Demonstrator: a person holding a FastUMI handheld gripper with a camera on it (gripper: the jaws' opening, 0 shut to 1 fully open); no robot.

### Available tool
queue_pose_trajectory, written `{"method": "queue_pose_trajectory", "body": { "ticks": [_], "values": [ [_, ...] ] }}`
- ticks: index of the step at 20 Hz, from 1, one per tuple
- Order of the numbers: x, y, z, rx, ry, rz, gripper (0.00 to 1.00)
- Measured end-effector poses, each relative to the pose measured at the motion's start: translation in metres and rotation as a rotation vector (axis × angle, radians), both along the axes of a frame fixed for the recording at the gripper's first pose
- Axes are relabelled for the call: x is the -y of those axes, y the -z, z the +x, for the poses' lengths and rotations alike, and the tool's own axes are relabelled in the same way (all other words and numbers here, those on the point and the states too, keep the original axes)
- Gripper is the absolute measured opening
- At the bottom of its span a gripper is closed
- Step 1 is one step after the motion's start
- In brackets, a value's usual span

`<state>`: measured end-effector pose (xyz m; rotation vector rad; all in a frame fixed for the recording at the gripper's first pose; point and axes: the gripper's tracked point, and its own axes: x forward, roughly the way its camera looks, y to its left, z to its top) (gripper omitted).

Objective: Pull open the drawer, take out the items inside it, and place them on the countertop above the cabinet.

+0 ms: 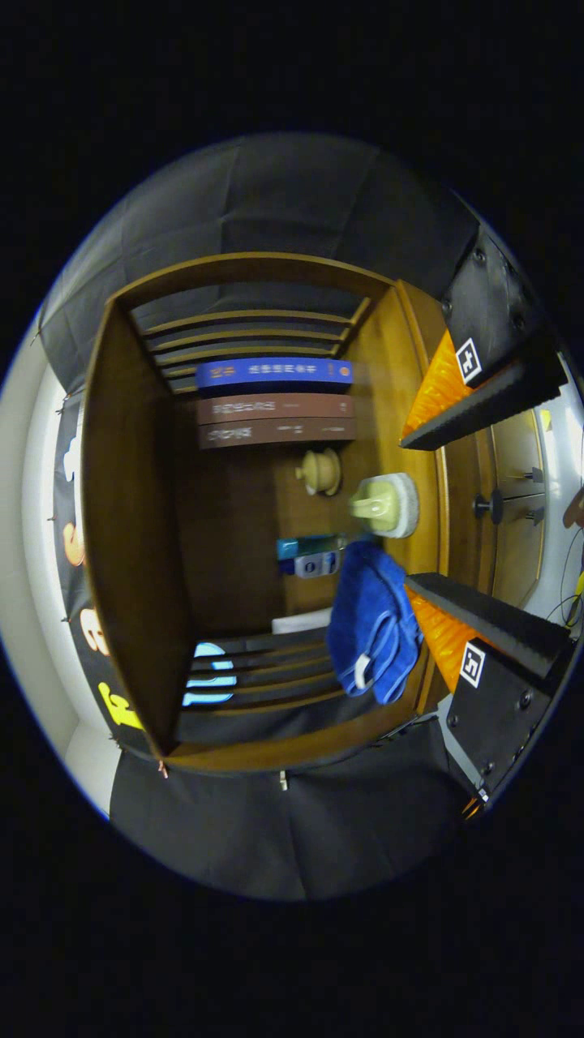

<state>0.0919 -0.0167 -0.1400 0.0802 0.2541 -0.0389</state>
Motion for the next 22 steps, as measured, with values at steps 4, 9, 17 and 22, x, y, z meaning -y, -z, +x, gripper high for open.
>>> {"method": "queue_pose_trajectory", "body": {
  "ticks": [4,9,17,22],
  "values": [
    [-0.003,-0.072,-0.026,0.095,0.004,0.009,0.99],
    [-0.012,-0.130,-0.055,0.128,-0.030,0.027,0.99],
    [-0.020,-0.159,-0.087,0.166,-0.047,-0.009,0.99],
    [-0.019,-0.164,-0.091,0.176,-0.042,-0.005,0.99]
  ]
}}
